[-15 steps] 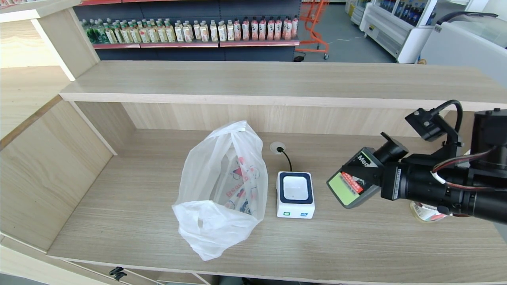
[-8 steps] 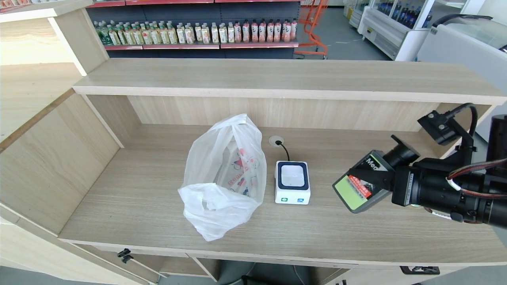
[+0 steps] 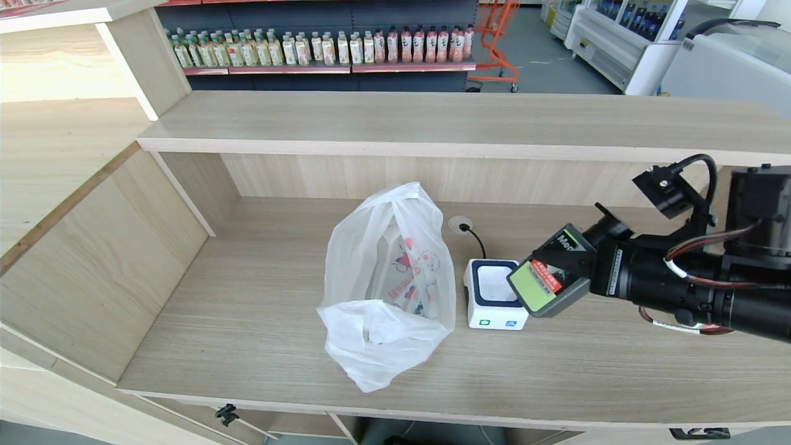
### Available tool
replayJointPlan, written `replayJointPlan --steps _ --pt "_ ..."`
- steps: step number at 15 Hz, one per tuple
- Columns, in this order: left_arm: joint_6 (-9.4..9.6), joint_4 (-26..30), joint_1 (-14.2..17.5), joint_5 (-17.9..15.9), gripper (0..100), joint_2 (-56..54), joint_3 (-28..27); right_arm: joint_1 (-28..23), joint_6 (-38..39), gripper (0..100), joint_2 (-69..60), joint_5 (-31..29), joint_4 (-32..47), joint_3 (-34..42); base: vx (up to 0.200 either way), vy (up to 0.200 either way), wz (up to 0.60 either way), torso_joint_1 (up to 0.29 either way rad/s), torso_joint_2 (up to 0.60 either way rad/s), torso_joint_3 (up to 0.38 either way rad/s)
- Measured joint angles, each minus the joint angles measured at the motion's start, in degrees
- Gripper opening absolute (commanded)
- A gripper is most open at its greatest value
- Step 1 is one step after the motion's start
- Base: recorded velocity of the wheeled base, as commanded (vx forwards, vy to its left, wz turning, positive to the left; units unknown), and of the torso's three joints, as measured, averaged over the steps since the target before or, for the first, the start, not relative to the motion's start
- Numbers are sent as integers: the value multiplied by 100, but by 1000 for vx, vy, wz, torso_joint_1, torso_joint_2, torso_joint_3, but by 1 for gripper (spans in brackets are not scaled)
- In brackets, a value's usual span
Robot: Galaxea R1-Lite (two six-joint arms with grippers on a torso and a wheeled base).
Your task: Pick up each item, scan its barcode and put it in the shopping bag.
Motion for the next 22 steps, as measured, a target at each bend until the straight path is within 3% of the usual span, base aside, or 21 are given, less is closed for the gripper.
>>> replayJointPlan --steps 6,10,12,16,22 --pt "13 0 0 -2 100 0 0 29 -2 0 887 -93 -16 -706 0 0 0 0 0 0" --pt "16 0 0 -2 100 0 0 265 -33 0 1497 -653 -126 -984 0 0 0 0 0 0" --pt "11 1 -4 0 100 0 0 438 -255 0 1888 -735 -552 -1058 0 0 0 0 0 0" --pt "11 1 -4 -2 100 0 0 652 -1768 0 2772 -730 -1858 -901 0 0 0 0 0 0" --pt "16 0 2 0 100 0 0 1036 -2415 0 3801 -719 -2882 -997 0 0 0 0 0 0"
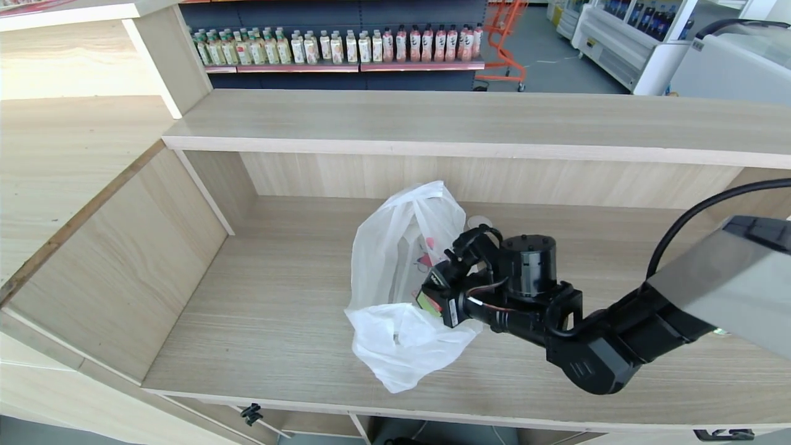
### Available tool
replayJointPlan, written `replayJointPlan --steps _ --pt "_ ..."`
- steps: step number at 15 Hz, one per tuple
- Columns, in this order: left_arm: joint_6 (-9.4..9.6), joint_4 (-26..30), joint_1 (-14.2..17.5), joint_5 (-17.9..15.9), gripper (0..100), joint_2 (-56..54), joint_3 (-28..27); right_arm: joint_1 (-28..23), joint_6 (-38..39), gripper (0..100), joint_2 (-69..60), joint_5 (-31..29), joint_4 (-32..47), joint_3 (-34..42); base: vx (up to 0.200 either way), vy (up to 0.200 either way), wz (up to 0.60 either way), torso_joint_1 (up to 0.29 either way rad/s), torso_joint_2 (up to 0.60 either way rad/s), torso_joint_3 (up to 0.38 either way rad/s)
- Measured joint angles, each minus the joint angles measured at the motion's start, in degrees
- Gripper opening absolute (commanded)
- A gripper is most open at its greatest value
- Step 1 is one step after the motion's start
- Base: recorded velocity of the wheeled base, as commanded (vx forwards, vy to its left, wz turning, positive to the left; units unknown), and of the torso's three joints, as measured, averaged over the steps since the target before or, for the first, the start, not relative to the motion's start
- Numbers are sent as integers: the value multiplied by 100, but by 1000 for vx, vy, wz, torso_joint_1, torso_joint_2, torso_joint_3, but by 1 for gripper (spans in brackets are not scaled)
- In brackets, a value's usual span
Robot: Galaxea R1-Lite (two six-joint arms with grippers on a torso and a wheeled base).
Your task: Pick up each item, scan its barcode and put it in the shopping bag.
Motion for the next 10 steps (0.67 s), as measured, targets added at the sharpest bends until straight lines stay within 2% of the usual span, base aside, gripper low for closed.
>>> replayJointPlan --steps 2,3,6,10 --pt "-2 0 -5 -2 100 0 0 74 -83 0 221 2 -115 -105 0 0 0 0 0 0" --pt "-2 1 -5 -2 100 0 0 79 -200 100 297 -2 -123 -133 0 0 0 0 0 0" --pt "-2 1 -5 0 100 0 0 80 -213 100 383 2 -178 -216 0 0 0 0 0 0" --pt "-2 0 -5 -2 100 0 0 72 1123 100 -59 172 22 -210 0 0 0 0 0 0"
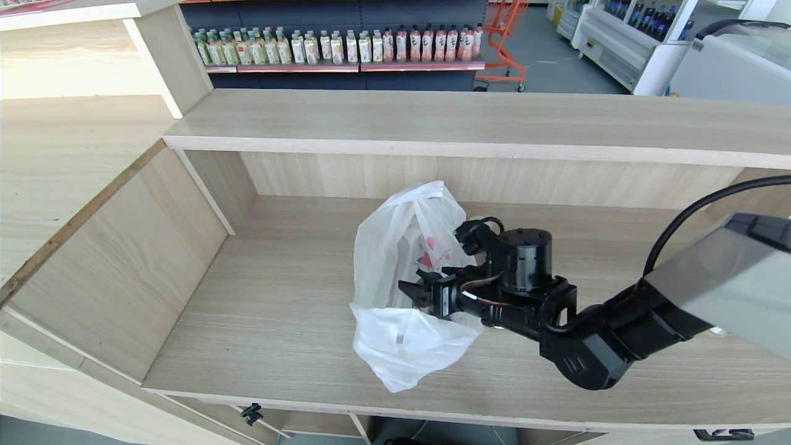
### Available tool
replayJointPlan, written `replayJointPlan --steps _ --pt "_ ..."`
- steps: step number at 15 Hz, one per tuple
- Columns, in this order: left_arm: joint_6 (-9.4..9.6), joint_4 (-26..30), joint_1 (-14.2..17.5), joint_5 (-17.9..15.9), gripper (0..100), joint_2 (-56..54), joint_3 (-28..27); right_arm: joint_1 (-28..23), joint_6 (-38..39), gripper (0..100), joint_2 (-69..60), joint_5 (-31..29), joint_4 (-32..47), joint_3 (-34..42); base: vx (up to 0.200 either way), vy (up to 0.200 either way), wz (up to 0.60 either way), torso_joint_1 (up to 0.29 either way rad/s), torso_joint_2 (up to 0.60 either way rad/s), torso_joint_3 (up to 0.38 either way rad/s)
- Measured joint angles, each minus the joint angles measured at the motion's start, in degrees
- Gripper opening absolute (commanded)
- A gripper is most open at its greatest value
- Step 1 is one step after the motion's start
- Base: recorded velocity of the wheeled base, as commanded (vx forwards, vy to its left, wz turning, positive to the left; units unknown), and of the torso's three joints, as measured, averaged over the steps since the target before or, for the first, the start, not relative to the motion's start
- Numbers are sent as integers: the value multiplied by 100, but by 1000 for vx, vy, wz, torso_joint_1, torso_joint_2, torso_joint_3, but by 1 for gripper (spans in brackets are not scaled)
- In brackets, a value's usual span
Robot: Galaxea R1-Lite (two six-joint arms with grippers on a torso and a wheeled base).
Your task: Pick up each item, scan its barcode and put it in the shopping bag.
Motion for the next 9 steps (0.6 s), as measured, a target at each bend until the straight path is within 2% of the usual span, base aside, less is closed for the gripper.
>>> replayJointPlan --steps 2,4,9 --pt "2 0 2 2 100 0 0 -66 551 100 -575 61 288 149 0 0 0 0 0 0" --pt "0 0 2 2 100 0 0 -245 784 100 -1331 68 611 466 0 0 0 0 0 0" --pt "0 0 0 0 100 0 0 -1296 327 100 -3115 55 2064 1025 0 0 0 0 0 0"
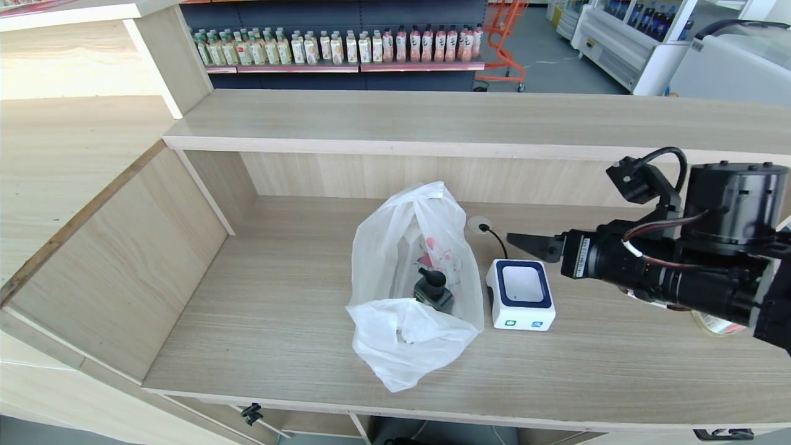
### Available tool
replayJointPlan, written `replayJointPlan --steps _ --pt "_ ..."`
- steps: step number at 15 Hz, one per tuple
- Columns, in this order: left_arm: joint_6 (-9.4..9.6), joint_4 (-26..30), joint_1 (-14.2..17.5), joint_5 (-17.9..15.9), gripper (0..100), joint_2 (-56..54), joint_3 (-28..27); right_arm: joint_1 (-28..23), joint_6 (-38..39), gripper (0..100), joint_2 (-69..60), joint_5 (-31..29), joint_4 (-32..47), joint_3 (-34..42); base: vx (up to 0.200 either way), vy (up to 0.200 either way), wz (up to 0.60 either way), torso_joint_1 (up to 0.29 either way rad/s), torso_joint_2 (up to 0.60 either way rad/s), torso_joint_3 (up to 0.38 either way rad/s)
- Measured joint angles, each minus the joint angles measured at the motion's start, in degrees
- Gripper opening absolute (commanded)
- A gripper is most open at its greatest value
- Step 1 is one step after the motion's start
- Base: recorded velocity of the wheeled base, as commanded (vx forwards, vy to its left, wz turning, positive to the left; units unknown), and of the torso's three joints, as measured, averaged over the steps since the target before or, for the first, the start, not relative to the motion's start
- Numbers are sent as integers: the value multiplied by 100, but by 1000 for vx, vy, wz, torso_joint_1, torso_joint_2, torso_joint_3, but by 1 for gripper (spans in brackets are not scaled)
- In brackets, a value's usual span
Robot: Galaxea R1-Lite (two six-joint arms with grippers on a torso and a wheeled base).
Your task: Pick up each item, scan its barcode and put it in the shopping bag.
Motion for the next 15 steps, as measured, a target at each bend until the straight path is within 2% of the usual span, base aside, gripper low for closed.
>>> replayJointPlan --steps 4,7,10,15 --pt "5 0 0 -2 100 0 0 -378 -35 100 -661 0 200 265 0 0 0 0 0 0" --pt "20 0 0 -2 100 0 0 -524 -35 100 -805 -2 207 380 -200 0 0 7 4 -1" --pt "16 0 0 -2 100 0 0 -590 -35 100 -851 -35 213 557 0 0 0 0 0 0" --pt "9 0 -1 0 100 0 0 -596 -33 100 -879 -492 200 769 0 -200 0 7 3 3"
